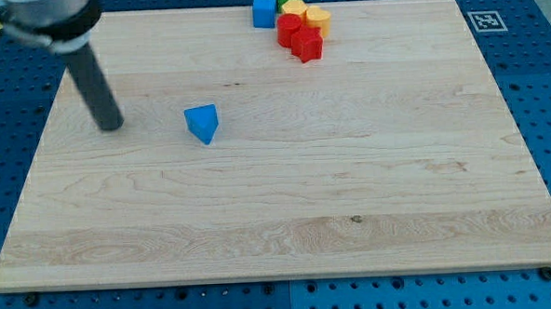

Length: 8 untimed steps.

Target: Move the blue triangle closer to the red circle

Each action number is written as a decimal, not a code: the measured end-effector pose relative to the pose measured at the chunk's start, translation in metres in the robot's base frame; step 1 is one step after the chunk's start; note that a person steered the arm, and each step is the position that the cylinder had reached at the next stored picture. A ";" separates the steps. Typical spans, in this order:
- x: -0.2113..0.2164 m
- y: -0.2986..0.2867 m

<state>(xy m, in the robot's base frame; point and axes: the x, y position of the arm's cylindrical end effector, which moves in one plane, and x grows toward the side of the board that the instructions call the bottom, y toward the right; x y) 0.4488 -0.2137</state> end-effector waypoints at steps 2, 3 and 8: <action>-0.028 0.067; -0.014 0.087; 0.002 0.141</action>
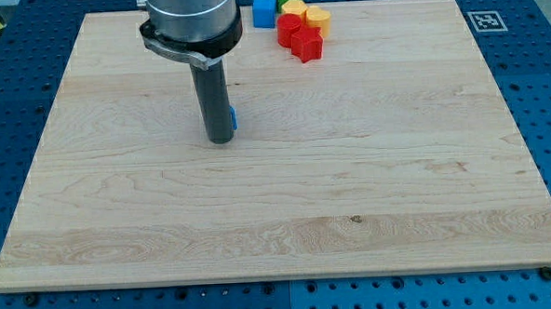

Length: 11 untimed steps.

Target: Move the blue triangle closer to the red circle

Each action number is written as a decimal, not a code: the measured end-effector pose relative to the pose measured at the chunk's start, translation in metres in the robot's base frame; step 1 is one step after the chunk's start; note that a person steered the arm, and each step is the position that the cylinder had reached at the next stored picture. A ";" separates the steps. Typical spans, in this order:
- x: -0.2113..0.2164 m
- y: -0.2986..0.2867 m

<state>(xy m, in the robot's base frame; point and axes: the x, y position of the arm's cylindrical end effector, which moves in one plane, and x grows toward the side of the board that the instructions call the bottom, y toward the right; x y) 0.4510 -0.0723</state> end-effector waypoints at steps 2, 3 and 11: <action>-0.001 0.011; -0.002 -0.016; 0.011 0.017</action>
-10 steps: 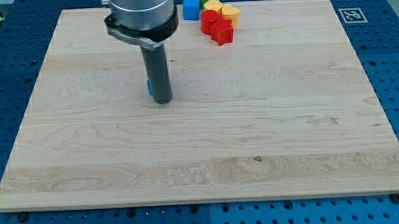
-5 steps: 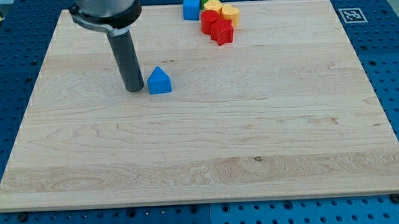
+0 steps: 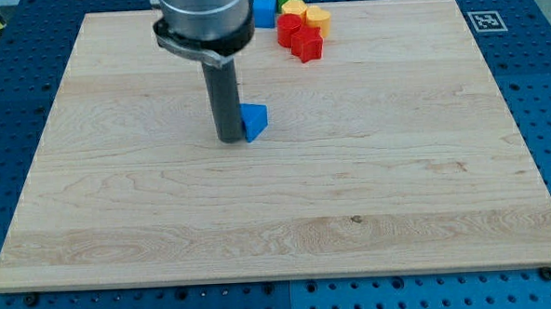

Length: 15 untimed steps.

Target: Move the blue triangle closer to the red circle

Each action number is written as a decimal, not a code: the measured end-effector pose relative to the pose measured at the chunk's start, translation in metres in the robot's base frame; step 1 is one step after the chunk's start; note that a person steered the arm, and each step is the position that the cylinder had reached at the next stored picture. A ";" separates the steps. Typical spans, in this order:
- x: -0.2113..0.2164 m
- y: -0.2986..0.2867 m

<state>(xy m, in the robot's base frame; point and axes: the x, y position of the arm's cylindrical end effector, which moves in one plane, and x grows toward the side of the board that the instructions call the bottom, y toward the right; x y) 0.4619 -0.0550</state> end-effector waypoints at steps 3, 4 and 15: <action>0.011 0.011; -0.001 0.011; -0.113 -0.001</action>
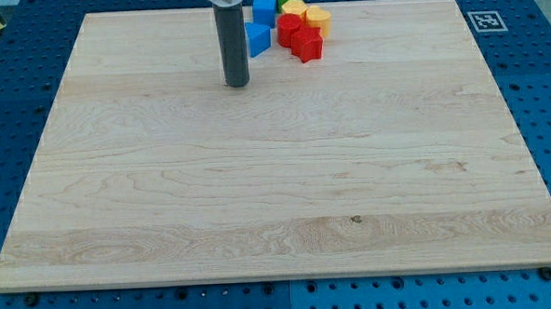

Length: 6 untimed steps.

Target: Move the blue triangle closer to the red circle

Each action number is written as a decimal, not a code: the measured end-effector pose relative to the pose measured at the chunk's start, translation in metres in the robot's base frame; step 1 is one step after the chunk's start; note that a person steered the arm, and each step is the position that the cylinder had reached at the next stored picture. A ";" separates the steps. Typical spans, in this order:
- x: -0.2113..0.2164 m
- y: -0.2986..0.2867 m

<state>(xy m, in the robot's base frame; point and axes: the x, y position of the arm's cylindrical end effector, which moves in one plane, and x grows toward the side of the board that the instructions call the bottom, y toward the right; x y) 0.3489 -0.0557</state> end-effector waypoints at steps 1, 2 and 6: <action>-0.019 0.000; -0.039 0.000; -0.039 0.041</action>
